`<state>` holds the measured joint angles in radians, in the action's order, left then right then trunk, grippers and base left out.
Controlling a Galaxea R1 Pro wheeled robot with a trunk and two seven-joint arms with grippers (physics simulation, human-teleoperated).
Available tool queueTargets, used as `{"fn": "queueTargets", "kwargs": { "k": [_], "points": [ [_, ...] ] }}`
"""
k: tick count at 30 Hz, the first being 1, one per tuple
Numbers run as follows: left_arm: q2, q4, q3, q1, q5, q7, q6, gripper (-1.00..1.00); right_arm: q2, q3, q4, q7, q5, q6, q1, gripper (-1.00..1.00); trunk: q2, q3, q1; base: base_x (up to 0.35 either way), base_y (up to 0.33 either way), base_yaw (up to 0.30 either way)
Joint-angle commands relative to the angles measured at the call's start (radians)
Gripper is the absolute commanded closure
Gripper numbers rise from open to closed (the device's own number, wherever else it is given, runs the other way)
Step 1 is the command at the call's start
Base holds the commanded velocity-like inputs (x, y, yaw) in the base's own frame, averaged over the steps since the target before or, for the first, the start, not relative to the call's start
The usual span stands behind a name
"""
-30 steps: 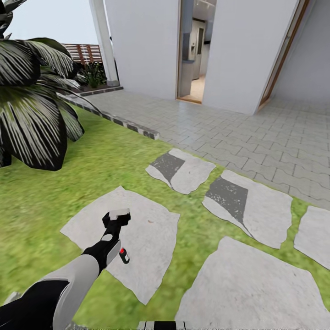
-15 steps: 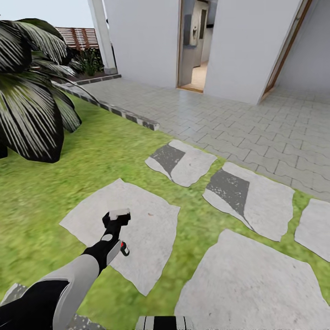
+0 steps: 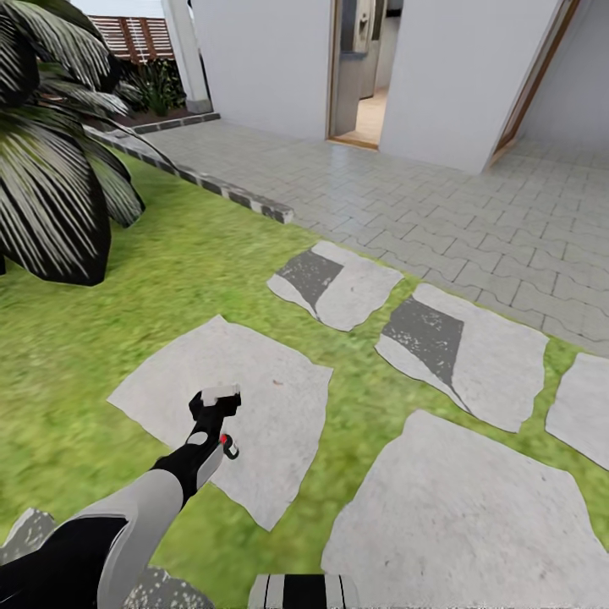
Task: In the garden, pick up the pesticide atomizer on the floor and spray pesticide onto both trees until each tree trunk is fully covered.
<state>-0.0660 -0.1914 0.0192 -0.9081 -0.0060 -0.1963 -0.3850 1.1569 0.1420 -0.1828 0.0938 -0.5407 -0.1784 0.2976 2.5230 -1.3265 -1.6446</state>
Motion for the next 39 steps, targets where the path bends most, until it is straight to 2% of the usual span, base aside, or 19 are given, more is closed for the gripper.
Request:
{"fn": "queueTargets", "kwargs": {
  "k": [1,7,11,18,25,29,30,39],
  "points": [
    [0.000,0.000,0.000,0.000,0.000,0.000,0.000,-1.00,-0.002,0.000,-0.003,0.003,-0.002,0.000,0.000,-1.00,0.000,-0.004,0.000,0.000,0.000,0.000],
    [0.000,0.000,0.000,0.000,0.000,0.000,0.000,-1.00,-0.018,0.000,-0.043,0.014,-0.025,0.001,0.000,-1.00,0.002,-0.027,-0.003,0.000,0.000,0.000],
    [0.000,0.000,-0.001,0.000,0.000,0.000,0.000,-1.00,-0.035,-0.001,-0.057,0.012,-0.030,-0.002,0.000,-1.00,0.003,-0.043,-0.005,0.000,0.000,0.000],
    [0.000,0.000,0.000,0.000,0.000,0.000,-0.006,-1.00,-0.045,-0.001,-0.077,-0.004,-0.031,-0.006,0.000,-1.00,0.004,-0.070,-0.008,0.000,0.000,0.000],
    [0.000,0.000,0.001,0.000,0.000,0.000,-0.050,-1.00,-0.052,-0.001,-0.128,-0.087,-0.031,-0.007,0.000,-1.00,0.004,-0.070,-0.008,0.000,0.000,0.000],
    [0.000,0.000,0.001,0.000,0.000,0.000,-0.055,-1.00,-0.053,0.000,-0.134,-0.104,-0.031,-0.008,0.000,-1.00,0.004,-0.070,-0.008,0.000,0.000,0.000],
    [0.000,0.000,0.001,0.000,0.000,0.000,-0.057,-1.00,-0.054,0.000,-0.136,-0.128,-0.031,-0.015,0.000,-1.00,0.004,-0.070,-0.008,0.000,0.000,0.000],
    [0.001,0.000,0.001,0.000,0.000,0.000,-0.058,-1.00,-0.069,-0.001,-0.138,-0.156,-0.031,-0.037,0.000,-1.00,0.004,-0.070,-0.008,0.000,0.068,0.000]
  ]
}}
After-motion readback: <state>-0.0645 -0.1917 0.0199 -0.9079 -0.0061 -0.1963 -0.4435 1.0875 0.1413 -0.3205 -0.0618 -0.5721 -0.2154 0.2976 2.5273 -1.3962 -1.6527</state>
